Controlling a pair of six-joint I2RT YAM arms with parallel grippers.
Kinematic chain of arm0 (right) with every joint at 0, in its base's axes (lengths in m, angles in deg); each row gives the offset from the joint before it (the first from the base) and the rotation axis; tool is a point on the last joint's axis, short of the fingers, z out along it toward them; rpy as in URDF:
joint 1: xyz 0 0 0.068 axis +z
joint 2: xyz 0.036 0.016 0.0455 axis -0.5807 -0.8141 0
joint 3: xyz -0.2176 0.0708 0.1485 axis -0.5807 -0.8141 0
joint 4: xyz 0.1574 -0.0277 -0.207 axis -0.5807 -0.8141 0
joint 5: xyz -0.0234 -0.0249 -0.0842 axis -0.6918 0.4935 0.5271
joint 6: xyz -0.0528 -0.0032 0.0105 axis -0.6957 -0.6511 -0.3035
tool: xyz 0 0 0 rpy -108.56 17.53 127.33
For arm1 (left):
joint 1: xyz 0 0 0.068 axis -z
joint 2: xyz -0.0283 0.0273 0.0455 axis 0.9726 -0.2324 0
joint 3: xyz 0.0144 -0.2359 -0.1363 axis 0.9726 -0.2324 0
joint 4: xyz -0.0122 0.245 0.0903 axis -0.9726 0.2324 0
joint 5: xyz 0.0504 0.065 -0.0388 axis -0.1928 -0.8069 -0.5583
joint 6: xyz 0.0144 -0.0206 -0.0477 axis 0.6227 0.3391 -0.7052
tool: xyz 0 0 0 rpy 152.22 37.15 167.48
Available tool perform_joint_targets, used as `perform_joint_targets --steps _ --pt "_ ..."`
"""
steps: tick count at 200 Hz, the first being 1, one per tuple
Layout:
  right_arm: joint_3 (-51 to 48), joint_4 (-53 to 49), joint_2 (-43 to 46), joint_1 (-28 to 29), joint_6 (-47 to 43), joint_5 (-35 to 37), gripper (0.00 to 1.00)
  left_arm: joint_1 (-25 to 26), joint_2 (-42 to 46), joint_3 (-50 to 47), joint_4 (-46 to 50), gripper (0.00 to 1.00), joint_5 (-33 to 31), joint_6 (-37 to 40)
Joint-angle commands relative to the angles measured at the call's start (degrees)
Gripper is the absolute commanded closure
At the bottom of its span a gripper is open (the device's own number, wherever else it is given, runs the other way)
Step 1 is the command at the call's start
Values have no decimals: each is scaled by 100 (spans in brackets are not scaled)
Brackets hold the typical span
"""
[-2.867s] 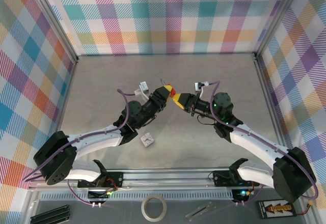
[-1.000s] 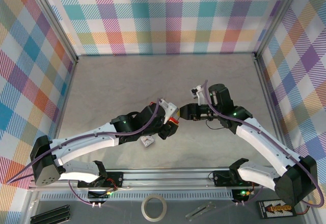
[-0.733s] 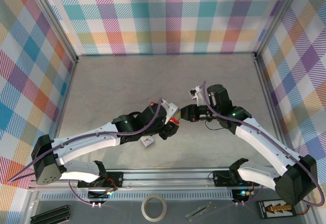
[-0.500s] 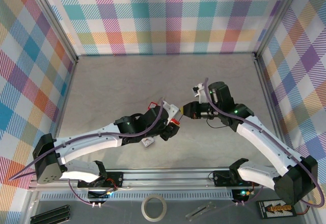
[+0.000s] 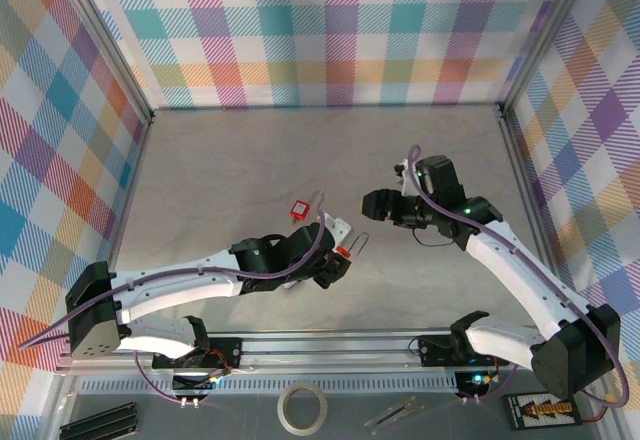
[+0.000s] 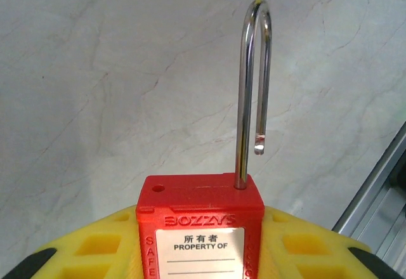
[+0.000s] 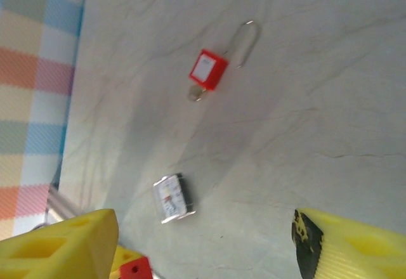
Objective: Unlock with the key
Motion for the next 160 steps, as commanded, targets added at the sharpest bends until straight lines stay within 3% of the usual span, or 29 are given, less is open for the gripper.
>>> perform_joint_targets --steps 1,53,95,160 --pt "86 -281 89 -151 92 368 25 40 76 -18 191 100 -41 60" --pt "-190 -251 82 -182 78 700 19 23 -505 256 492 100 -36 115" --pt "-443 -420 494 -424 -3 1004 8 -110 -1358 746 691 100 140 51" --pt "-566 -560 797 -654 -180 1049 3 -978 -2857 1651 890 100 1930 16"
